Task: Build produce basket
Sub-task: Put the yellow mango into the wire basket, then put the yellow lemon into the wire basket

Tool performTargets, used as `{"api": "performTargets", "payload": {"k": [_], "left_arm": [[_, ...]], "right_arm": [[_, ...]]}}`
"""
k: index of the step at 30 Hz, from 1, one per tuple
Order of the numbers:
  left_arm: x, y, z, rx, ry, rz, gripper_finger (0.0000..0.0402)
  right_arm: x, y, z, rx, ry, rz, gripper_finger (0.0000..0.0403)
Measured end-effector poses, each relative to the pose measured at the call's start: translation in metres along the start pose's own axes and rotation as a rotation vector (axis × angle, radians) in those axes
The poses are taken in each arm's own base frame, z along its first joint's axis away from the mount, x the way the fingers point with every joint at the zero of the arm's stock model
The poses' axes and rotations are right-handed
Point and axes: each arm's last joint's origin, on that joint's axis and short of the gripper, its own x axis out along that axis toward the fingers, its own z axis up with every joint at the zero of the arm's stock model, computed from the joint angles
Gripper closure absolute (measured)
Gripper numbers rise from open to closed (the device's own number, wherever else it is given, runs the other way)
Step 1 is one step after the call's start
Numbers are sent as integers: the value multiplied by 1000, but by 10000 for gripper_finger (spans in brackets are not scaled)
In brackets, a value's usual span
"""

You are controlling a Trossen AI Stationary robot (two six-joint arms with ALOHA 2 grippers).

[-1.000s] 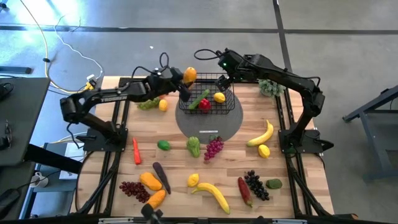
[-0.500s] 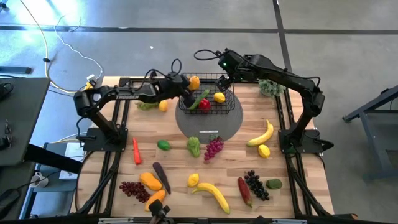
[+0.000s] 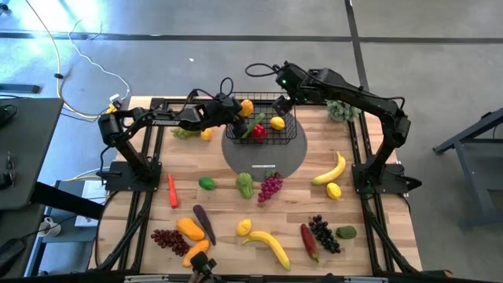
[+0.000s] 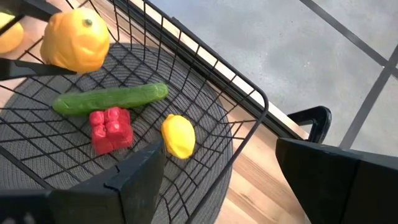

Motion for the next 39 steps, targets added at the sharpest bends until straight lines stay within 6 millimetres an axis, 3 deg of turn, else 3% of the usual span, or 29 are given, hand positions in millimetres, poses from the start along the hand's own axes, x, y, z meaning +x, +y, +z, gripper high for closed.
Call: {"api": "performTargets", "payload": {"k": [10,22,33,39], "left_arm": [[0,0,0,-6,1,9,118],[0,2,4,-78,-4,34,110],[-17,9,61,-107,-126,37,110],[-58,18,106,-116,-191,12,110]], "right_arm": [[0,-1,-2,-6,21,-7,116],[-3,-3,-3,-50,17,-8,116],[-40,-26,-7,-66,-65,2,116],[-56,-35,-20,-15,-17,-6,116]]}}
